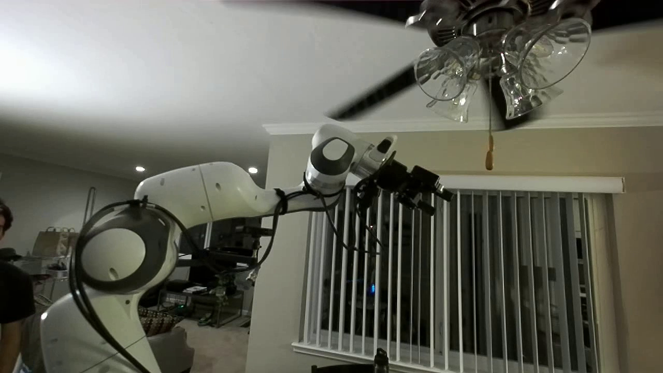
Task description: Pull the longer cord of the ceiling lamp
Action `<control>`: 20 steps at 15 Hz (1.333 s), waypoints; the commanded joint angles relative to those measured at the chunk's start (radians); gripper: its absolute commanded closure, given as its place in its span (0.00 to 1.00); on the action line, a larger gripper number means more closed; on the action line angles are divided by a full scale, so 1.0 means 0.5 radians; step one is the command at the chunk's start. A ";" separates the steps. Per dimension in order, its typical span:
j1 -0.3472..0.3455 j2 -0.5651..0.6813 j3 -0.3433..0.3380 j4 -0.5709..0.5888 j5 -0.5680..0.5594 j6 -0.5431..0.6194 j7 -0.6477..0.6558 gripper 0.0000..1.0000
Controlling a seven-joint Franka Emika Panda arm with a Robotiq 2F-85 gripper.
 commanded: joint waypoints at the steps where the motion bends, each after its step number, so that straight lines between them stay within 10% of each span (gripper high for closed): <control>1: -0.002 0.035 -0.002 0.035 -0.013 -0.009 0.015 0.00; 20: -0.295 0.201 0.122 0.318 -0.208 0.227 0.702 0.00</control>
